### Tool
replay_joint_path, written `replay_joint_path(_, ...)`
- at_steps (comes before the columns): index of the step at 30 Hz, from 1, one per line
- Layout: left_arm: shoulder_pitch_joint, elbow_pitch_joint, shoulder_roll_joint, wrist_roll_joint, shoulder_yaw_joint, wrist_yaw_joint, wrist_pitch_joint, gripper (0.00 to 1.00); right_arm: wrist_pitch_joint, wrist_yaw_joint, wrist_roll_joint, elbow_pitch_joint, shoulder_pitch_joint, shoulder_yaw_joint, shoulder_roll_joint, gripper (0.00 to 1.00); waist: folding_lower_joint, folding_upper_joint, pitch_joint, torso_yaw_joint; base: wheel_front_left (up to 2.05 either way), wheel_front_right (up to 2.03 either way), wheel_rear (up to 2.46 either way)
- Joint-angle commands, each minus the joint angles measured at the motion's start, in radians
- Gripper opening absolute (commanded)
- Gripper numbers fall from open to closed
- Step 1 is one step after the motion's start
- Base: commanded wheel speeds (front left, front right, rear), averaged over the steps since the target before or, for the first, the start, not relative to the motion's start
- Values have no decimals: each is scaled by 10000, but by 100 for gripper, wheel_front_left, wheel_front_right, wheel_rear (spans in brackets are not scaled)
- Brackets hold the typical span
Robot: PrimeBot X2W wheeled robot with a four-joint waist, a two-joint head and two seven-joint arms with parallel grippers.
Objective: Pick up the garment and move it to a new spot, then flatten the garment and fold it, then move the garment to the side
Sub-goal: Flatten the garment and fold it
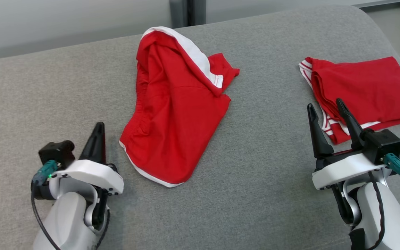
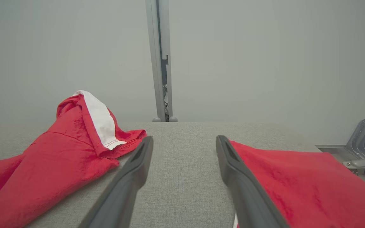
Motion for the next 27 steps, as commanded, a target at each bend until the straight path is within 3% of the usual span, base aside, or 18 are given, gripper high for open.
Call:
replay_joint_path(1,-172,-121,84,-56,201,113,-103,0,-27,-4,-86,-35,112,-33,-21,100,0,0,-47,149,0,0,0)
replay_joint_path(12,146,-649,292,292,270,4,-214,0,4,-4,-112,-201,150,24,-31,100,0,0,-135,612,0,0,0)
replay_joint_path(19,856,-2447,353,1113,597,-131,-218,0,-31,-4,-72,-728,469,-171,-190,100,0,0,-440,1238,0,0,0)
replay_joint_path(27,2367,-4460,-130,1489,1306,-545,-219,0,-41,-4,-11,-1577,1386,-479,-147,100,0,0,-893,1999,0,0,0)
